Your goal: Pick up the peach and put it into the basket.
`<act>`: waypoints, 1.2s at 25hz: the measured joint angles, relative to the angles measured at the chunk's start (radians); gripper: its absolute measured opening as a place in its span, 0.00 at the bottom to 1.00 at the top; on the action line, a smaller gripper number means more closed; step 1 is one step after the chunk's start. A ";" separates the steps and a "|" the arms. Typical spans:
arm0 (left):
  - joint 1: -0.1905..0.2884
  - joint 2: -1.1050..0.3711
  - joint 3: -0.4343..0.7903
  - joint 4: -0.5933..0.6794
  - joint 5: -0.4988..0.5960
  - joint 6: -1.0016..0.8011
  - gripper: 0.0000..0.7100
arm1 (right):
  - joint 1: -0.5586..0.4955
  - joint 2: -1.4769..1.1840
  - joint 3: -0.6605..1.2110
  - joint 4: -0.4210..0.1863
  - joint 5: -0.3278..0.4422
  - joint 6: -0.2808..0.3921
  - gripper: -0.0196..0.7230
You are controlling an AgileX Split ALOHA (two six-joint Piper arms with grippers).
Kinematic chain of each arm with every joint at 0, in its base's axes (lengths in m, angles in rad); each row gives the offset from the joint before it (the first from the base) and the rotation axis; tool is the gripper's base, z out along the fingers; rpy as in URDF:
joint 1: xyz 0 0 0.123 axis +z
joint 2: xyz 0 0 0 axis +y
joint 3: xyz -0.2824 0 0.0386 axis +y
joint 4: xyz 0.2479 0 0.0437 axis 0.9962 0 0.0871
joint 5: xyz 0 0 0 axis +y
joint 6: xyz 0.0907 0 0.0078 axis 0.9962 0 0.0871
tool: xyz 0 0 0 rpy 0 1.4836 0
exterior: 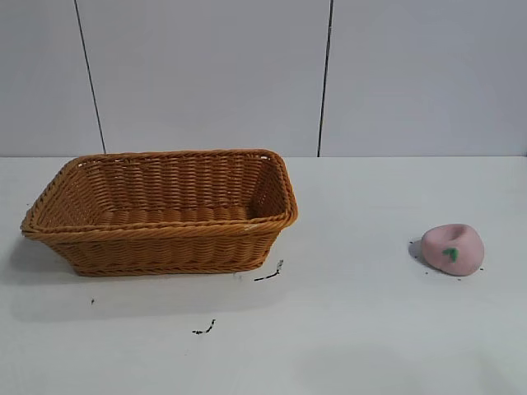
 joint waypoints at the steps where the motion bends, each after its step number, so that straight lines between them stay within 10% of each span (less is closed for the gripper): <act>1: 0.000 0.000 0.000 0.000 0.000 0.000 0.98 | 0.000 0.000 0.000 0.000 0.000 0.000 0.88; 14: 0.000 0.000 0.000 0.000 0.000 0.000 0.98 | 0.000 0.063 -0.030 -0.001 -0.007 0.006 0.88; 30: 0.000 0.000 0.000 0.000 0.000 0.000 0.98 | 0.000 1.133 -0.549 -0.007 -0.060 0.042 0.88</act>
